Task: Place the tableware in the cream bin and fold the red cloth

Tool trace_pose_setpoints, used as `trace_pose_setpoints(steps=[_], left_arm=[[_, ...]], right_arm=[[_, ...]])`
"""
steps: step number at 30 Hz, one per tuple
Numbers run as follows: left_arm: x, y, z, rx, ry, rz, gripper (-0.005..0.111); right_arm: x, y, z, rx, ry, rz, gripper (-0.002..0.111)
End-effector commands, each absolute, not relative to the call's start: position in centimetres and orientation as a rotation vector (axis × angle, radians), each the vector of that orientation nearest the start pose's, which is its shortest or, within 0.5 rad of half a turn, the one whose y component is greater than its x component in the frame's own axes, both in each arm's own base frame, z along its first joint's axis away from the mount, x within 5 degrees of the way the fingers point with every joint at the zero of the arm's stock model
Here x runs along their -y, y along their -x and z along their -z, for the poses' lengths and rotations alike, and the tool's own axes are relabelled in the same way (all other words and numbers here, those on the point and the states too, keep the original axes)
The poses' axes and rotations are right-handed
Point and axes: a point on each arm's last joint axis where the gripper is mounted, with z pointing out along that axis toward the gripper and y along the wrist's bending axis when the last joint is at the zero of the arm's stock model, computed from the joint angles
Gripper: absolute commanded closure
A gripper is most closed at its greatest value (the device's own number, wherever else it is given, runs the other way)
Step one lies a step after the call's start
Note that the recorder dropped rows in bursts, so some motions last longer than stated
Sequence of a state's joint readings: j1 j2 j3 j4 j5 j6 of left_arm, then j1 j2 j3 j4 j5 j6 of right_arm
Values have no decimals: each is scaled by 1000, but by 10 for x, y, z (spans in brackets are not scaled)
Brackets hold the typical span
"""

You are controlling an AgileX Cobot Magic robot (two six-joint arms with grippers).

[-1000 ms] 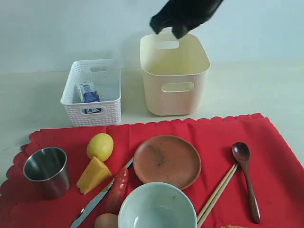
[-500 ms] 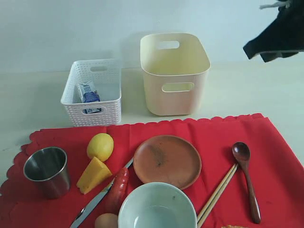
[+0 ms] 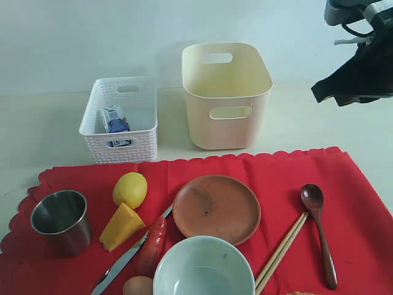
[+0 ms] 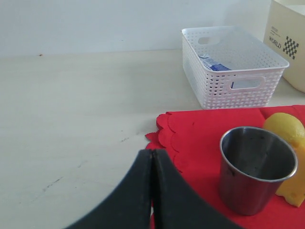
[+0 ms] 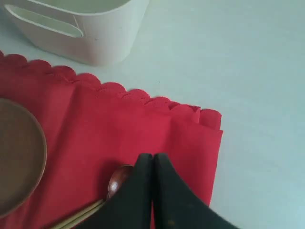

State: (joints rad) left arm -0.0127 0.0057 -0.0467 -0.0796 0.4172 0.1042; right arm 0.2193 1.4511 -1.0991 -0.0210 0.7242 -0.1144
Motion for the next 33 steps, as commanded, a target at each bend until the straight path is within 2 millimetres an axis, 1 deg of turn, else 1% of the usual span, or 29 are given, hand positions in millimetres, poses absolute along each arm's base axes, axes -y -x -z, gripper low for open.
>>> trace_pose_setpoints(steps=[1,4,8,10,11,16,19,21,25,33], left_arm=[[3,-51,-191,-1846,-55,18,107],[3,-51,-191,-1846,-55,18,107],[3,-51,-191,-1846,-55,18,107],[3,-51,-191,-1846,-55,18,107],[3,-51,-191,-1844,-54,17,107],[3,-51,-191,-1844,-54,17,107],[3,-51,-191,-1844,-54,17,107],[3,-51,-191,-1844,-54,17,107],[3,-51,-191,-1844,-54,17,107],[3,-51,-191,-1844,-54,17,107]], right_arm=[[-64,-299,-266,-2652,399,-25,108],[-64,-301,-250,-2744,412,-17,108],[-65,-305,-224,-2879,433,-4,108],[-66,-309,-212,-2917,436,-1,107],[-66,-310,-208,-2932,427,0,104],[-68,-309,-197,-2979,402,-17,73],[-67,-305,-190,-2994,406,-15,65],[-66,-302,-185,-3001,407,-14,63],[-66,-296,-179,-3021,391,-27,63],[-71,-289,-161,-3033,309,-120,63]])
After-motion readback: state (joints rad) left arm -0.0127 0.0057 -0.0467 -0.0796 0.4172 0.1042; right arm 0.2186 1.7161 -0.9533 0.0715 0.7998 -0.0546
